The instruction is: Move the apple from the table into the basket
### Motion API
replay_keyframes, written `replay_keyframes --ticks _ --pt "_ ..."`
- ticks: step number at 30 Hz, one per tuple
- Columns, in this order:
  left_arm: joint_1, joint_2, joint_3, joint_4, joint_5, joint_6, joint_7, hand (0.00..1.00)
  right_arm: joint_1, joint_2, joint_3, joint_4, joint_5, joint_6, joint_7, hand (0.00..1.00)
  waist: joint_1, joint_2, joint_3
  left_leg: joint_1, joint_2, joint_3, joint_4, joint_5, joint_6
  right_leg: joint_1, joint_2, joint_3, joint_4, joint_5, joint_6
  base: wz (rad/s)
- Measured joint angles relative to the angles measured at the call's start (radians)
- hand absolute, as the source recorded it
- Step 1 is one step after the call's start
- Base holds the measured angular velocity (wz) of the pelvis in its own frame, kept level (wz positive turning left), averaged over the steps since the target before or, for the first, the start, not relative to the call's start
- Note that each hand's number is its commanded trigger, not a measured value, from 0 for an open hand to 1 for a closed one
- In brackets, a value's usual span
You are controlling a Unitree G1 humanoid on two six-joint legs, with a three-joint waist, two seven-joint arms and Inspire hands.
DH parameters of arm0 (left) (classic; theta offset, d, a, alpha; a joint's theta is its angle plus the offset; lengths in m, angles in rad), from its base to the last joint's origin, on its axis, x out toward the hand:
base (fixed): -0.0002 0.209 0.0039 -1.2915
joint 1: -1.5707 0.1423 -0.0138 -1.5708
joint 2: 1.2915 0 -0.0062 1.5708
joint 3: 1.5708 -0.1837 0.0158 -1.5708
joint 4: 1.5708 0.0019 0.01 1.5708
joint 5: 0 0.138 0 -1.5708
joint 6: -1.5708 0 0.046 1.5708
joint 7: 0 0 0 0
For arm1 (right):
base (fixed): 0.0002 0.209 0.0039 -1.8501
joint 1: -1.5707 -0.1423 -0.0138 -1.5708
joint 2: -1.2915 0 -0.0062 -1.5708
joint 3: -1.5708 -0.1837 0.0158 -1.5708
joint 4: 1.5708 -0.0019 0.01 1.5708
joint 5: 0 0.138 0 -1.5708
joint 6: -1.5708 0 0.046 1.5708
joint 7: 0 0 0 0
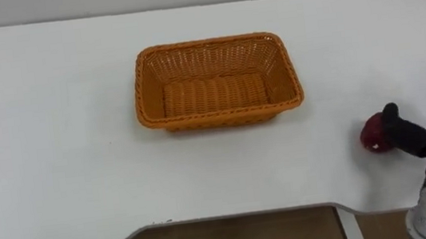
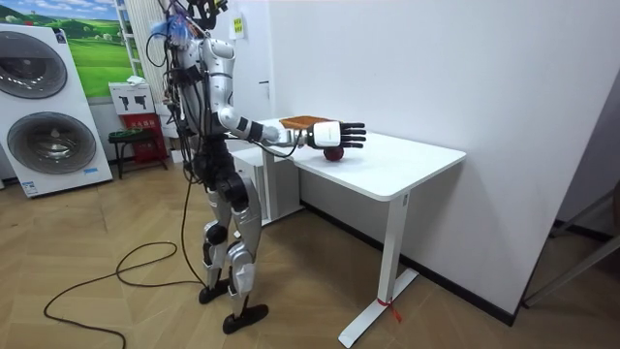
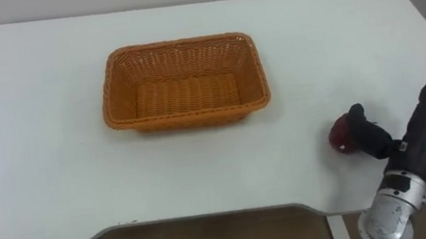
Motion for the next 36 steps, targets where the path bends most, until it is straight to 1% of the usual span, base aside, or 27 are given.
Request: replay_keyframes --ticks 6,12,20,24,26,29,36 --pt "0.001 0.004 0.001 0.002 0.0 0.0 0.0 0.0 0.0 0.0 0.013 0.004 -0.003 -0.002 0.02 0.0 0.001 0.0 0.0006 0.0 -0.001 -0.001 -0.009 0.0 0.0 0.004 0.0 0.0 -0.001 0.002 0.001 0.0" --pt "0.003 0.006 0.003 0.002 0.0 -0.001 0.0 0.0 -0.001 0.0 0.019 -0.002 -0.013 -0.013 0.032 0.0 0.006 0.001 0.0007 -0.007 -0.001 -0.001 -0.01 0.0 0.0 0.003 0.0 -0.006 -0.013 0.002 0.001 0.0" --pt "0.001 0.006 0.003 0.006 -0.001 -0.001 0.0 0.0 -0.005 0.001 0.042 -0.002 -0.014 -0.013 0.051 0.0 0.012 0.002 0.0013 -0.007 -0.001 -0.001 -0.011 0.0 0.0 0.004 0.0 -0.007 -0.015 0.002 0.001 0.0" --pt "-0.009 0.005 -0.009 0.028 -0.041 -0.003 0.004 0.0 -0.008 0.006 0.065 -0.002 -0.011 -0.009 0.057 0.0 0.013 0.002 0.0039 -0.007 -0.001 -0.001 -0.01 0.0 0.0 0.002 0.0 -0.006 -0.012 0.002 0.001 0.0" --pt "-0.008 0.004 -0.017 0.033 -0.04 -0.003 0.007 0.0 -0.012 0.006 0.065 -0.003 -0.007 -0.009 0.056 0.0 0.013 0.004 0.0051 -0.007 -0.001 -0.001 -0.01 0.0 0.0 -0.002 -0.001 -0.005 -0.008 0.002 0.001 0.0" --pt "-0.009 -0.003 -0.017 0.036 -0.04 -0.003 0.024 0.0 -0.023 0.006 0.065 -0.048 -0.006 -0.009 0.056 0.0 0.013 0.008 0.0104 -0.008 -0.001 0.002 -0.01 0.0 0.0 -0.009 0.0 0.001 0.001 0.002 0.002 -0.04" --pt "-0.01 -0.004 -0.017 0.034 -0.04 -0.003 0.031 0.0 -0.035 0.006 0.065 -0.106 -0.007 -0.009 0.056 0.0 0.012 0.009 0.0101 -0.008 -0.001 0.002 -0.01 0.0 0.0 -0.009 0.0 0.002 0.001 0.002 0.002 0.0"
